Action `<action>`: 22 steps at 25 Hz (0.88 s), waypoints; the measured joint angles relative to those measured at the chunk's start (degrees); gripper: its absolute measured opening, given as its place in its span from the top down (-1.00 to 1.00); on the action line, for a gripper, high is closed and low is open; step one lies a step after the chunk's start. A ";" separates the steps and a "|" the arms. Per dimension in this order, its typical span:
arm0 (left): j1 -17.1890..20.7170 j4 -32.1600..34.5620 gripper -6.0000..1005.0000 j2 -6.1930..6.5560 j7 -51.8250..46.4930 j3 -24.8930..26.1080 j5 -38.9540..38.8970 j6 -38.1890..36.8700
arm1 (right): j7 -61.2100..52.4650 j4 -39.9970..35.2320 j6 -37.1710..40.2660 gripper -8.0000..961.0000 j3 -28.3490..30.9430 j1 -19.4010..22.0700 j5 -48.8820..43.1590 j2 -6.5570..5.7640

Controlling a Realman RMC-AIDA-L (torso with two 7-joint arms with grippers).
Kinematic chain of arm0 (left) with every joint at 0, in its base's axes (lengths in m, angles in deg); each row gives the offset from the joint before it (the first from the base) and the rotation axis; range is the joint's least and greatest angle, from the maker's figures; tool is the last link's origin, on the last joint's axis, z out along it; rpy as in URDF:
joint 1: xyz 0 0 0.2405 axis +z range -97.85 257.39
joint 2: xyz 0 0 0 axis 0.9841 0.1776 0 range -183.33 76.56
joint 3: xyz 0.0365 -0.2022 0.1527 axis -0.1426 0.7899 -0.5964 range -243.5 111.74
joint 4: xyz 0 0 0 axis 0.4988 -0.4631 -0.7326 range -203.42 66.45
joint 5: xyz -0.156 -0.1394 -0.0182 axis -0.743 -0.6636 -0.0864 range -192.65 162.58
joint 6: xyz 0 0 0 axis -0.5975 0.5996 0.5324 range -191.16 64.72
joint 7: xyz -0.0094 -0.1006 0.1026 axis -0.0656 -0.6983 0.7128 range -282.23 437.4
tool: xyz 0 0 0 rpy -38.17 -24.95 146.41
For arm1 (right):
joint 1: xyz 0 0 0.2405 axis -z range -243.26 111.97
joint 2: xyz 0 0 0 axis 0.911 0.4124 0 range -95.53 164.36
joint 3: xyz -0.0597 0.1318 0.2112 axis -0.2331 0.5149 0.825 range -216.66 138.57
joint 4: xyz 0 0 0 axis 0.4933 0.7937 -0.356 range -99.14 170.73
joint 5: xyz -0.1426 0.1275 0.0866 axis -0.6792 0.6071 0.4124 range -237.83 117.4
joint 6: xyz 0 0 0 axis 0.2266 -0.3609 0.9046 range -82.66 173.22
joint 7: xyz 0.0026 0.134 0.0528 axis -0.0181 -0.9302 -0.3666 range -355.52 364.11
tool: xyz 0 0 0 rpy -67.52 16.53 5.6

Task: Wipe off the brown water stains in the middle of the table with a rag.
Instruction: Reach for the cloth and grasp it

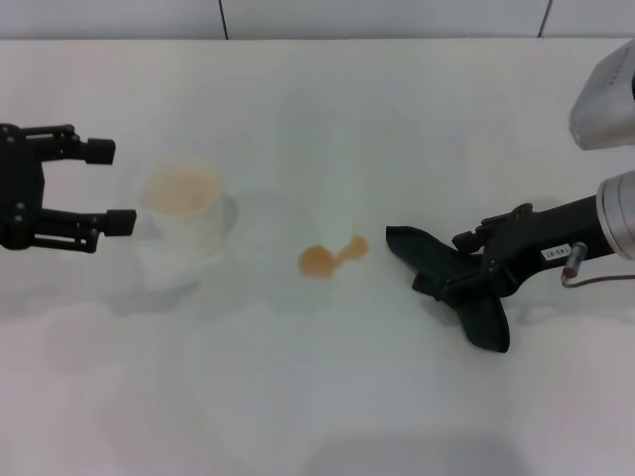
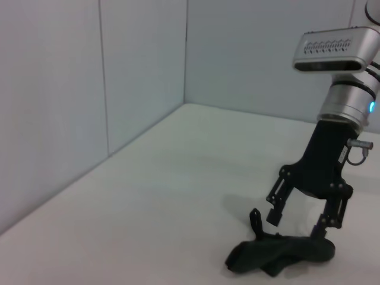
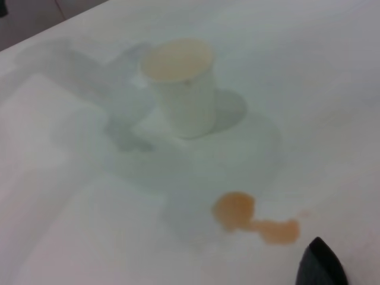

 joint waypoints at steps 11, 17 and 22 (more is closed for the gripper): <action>1.15 -0.24 -0.76 -0.72 0.40 0.02 1.63 0.37 | -0.18 1.02 -3.69 -0.59 -3.48 0.26 -0.03 0.00; 1.20 -0.55 -0.76 -1.22 0.47 0.03 2.62 0.28 | -0.22 1.61 -5.47 -0.58 -4.67 0.32 -0.55 0.00; 1.20 -0.25 -0.76 -1.31 0.49 0.04 2.56 0.18 | -0.27 2.16 -6.30 -0.58 -4.93 0.37 -1.37 0.00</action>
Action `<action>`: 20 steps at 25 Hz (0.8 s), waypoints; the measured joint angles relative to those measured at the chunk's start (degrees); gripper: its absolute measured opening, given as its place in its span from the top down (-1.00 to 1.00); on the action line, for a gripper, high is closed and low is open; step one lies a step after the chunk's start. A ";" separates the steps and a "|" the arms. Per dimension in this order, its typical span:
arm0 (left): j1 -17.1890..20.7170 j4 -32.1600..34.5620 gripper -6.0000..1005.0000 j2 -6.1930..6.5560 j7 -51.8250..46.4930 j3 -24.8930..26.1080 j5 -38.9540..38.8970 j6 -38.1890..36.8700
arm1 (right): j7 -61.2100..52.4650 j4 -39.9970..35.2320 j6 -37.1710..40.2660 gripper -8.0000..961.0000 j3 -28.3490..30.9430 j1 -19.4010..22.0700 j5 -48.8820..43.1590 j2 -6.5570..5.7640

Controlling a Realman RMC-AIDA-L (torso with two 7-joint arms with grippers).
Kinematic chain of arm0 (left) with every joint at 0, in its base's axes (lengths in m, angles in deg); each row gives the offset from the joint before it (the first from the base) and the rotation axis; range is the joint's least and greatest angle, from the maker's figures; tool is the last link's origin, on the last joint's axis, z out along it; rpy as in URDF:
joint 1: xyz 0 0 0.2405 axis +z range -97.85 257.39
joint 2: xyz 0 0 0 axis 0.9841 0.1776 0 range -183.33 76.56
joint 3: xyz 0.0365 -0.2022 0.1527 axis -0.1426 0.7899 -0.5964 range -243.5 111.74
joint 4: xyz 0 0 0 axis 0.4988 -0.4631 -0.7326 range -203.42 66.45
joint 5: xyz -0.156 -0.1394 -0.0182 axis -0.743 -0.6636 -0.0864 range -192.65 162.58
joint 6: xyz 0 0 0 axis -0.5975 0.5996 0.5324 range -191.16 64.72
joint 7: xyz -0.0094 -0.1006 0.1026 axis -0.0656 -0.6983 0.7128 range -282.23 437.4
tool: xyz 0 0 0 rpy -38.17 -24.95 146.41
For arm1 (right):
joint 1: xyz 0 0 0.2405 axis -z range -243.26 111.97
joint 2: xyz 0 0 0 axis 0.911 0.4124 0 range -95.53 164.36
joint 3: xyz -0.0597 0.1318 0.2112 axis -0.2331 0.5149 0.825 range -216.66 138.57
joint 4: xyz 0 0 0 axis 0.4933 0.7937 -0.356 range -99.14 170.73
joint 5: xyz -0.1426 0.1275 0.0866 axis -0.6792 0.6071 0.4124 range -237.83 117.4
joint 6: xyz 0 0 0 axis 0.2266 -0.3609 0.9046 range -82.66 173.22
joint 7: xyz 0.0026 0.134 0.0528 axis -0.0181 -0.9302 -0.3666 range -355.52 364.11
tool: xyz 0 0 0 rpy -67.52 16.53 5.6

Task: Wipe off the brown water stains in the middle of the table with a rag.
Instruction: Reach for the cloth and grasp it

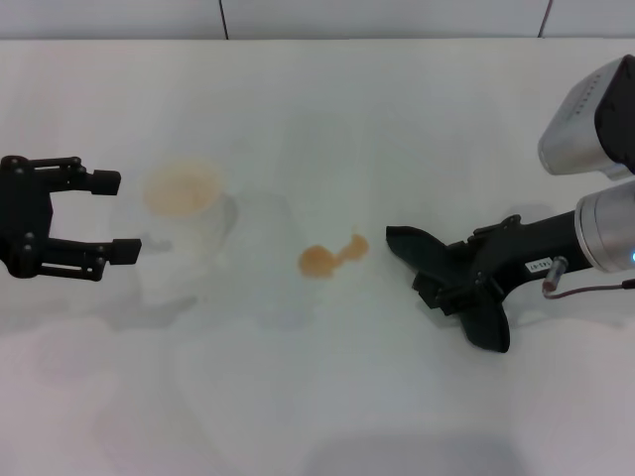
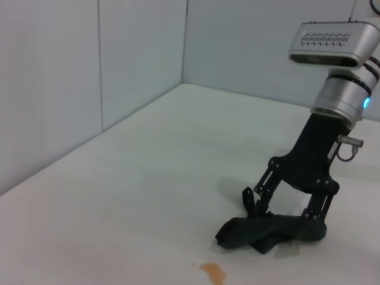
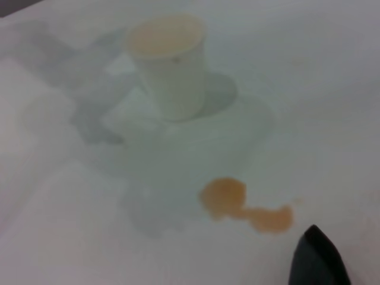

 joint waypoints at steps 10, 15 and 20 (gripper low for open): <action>-0.07 0.06 -0.76 -0.09 0.04 0.00 -0.06 -0.08 | -0.03 0.96 -2.29 -0.36 -1.39 0.15 -0.91 0.00; -0.09 0.06 -0.76 -0.14 0.08 0.00 -0.19 -0.12 | -1.01 0.95 -3.55 -0.32 -2.16 0.33 -2.49 0.00; -0.16 0.06 -0.76 -0.19 0.12 0.00 -0.24 -0.01 | -2.42 0.47 -4.20 -0.28 -3.20 0.27 -4.41 0.00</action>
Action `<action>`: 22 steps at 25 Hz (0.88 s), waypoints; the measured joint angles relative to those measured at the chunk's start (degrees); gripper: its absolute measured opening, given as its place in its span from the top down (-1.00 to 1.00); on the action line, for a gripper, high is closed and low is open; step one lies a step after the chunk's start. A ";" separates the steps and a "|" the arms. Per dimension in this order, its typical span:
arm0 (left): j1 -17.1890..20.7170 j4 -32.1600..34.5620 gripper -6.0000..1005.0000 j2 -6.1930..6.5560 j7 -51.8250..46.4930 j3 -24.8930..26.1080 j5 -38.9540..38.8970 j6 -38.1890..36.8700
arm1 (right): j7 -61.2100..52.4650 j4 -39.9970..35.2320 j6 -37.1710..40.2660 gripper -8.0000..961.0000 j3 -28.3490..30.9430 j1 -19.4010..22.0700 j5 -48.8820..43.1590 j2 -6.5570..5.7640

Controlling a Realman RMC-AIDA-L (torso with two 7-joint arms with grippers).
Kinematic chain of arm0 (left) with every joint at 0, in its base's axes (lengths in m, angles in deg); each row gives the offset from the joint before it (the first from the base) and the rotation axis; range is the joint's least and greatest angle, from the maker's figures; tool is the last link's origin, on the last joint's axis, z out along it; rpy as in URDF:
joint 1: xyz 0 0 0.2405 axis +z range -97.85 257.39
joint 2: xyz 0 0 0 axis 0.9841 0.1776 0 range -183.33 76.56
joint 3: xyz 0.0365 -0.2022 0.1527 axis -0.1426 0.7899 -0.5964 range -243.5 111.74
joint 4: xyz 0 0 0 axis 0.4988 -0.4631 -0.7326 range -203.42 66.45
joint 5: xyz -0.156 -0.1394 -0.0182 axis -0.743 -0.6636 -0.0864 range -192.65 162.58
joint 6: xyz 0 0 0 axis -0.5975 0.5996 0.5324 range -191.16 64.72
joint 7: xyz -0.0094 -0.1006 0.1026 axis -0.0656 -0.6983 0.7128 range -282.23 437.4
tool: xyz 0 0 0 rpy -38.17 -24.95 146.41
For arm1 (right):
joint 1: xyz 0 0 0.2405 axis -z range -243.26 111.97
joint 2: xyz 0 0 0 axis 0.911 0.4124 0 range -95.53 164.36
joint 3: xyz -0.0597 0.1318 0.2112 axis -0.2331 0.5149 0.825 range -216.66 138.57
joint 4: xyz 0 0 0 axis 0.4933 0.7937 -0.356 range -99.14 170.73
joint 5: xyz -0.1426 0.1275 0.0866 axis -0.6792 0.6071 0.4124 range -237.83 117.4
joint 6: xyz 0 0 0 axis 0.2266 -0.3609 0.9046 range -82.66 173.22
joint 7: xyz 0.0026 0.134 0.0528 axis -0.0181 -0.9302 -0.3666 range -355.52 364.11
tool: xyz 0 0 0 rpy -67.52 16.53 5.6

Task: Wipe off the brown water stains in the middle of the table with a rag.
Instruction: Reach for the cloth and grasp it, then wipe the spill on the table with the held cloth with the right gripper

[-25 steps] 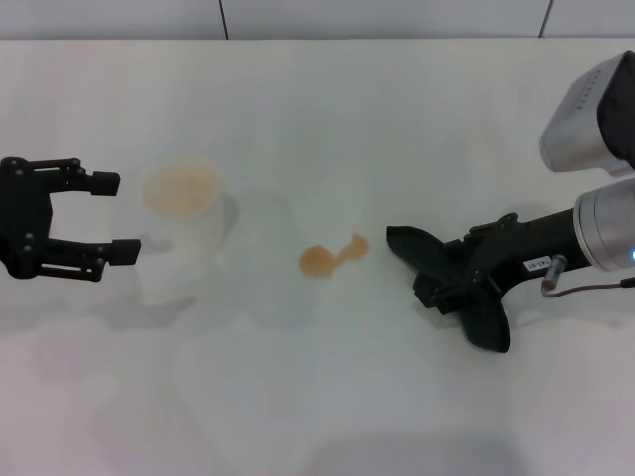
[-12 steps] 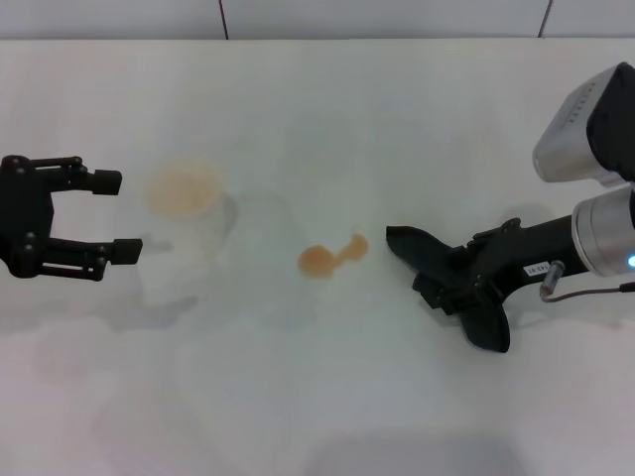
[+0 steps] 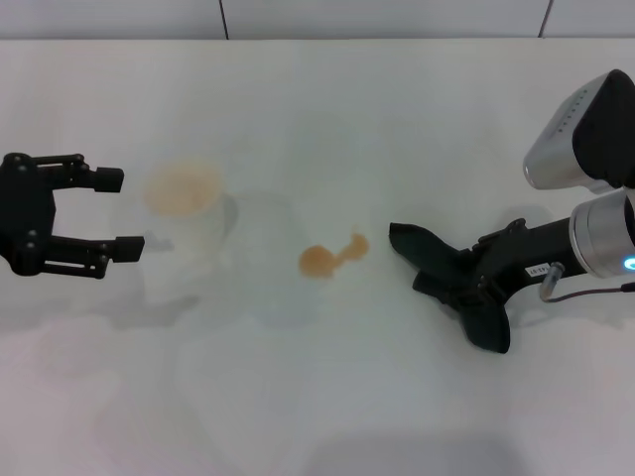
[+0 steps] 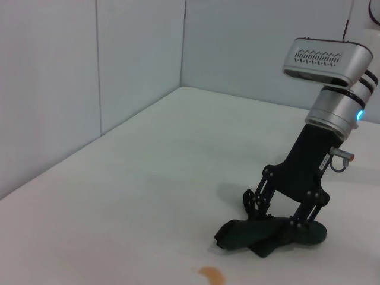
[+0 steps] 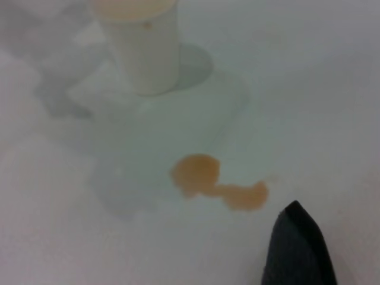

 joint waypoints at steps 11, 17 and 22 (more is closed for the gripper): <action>-0.07 0.09 -0.76 0.01 0.06 0.03 0.11 0.30 | -0.31 -1.64 0.27 0.39 -0.05 0.07 -0.04 0.00; -0.11 0.09 -0.76 0.01 0.16 0.13 0.14 0.40 | -0.41 -1.37 0.04 0.82 -0.04 0.16 0.42 0.00; -0.05 0.09 -0.76 0.01 0.52 0.26 0.13 0.43 | -0.48 -1.22 -0.33 0.82 -1.12 0.18 1.56 -0.01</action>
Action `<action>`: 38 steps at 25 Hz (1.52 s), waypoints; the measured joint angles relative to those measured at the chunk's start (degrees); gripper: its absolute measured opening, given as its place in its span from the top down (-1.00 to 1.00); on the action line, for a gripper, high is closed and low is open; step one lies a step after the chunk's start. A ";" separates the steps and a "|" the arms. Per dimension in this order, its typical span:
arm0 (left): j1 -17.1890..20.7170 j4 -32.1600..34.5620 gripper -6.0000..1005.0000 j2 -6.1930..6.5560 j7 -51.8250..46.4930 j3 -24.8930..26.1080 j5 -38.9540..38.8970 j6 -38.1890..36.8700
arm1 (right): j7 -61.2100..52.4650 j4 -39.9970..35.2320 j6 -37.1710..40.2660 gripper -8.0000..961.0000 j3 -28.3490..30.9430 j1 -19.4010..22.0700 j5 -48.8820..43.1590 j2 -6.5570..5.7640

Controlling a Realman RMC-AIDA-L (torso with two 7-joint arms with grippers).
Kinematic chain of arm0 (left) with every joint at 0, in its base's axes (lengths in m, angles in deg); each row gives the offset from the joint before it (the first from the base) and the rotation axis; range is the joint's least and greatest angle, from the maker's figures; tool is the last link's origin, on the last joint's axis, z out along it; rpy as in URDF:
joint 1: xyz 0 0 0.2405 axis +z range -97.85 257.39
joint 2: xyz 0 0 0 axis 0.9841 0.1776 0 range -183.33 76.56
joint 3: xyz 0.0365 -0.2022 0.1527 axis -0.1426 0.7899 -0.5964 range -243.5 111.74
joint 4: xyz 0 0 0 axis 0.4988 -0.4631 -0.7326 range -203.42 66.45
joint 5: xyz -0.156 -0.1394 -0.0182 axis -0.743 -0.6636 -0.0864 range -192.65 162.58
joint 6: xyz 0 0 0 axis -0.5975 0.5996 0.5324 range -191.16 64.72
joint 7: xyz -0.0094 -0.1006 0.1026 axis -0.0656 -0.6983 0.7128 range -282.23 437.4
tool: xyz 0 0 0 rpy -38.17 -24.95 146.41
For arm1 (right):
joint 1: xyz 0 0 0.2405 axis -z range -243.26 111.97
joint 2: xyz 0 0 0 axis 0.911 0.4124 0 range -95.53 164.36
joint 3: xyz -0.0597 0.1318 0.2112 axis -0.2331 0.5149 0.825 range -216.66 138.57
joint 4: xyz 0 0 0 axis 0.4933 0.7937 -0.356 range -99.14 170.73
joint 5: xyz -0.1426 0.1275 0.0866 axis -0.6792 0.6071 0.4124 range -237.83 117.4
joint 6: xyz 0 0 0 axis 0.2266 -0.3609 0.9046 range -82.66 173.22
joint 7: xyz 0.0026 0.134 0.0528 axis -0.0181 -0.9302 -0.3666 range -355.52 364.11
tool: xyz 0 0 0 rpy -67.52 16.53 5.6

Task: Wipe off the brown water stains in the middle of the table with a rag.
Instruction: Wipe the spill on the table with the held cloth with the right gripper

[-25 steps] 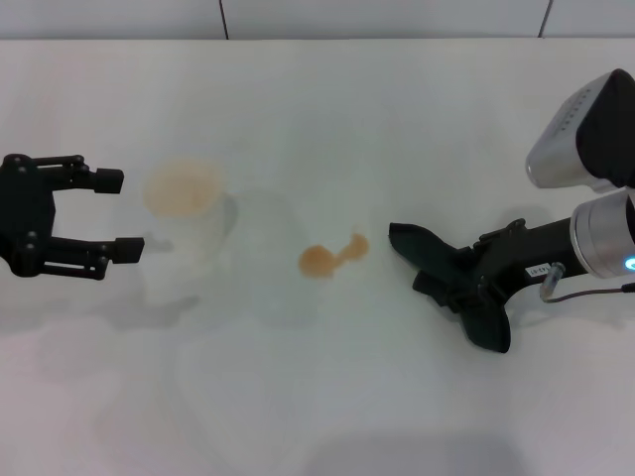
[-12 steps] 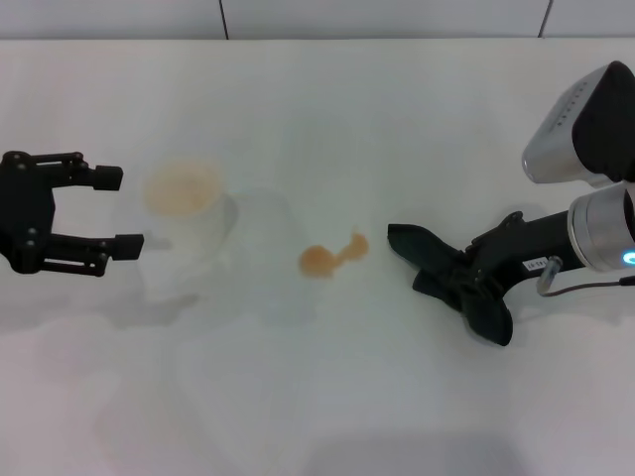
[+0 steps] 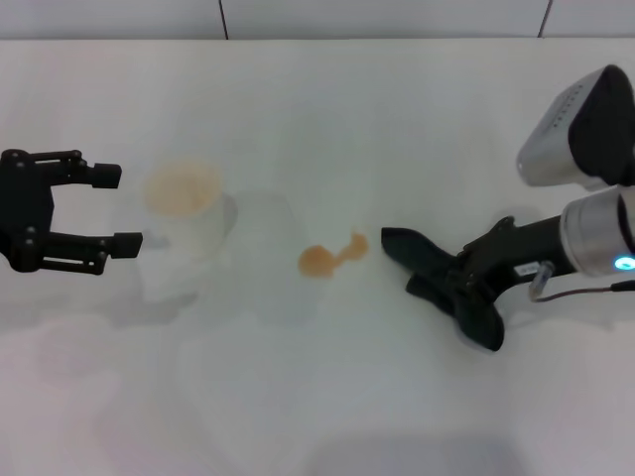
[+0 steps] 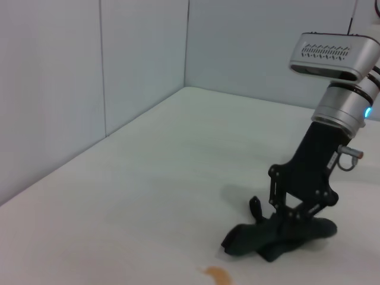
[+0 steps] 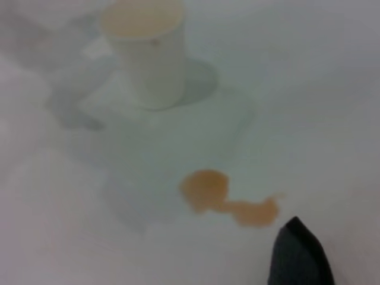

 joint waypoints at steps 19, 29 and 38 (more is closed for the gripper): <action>-0.24 0.00 -0.76 -0.18 0.98 -0.18 -0.33 -0.09 | -4.99 2.87 -9.98 0.82 -19.46 -7.70 5.21 0.90; 0.45 0.61 -0.76 -1.09 0.98 0.09 -0.43 0.00 | -5.22 6.42 -13.75 0.82 -19.50 -11.69 5.23 0.83; 0.47 0.62 -0.75 -1.46 0.98 0.18 -0.43 0.47 | -5.21 9.96 -14.72 0.82 -13.36 -13.58 2.98 0.56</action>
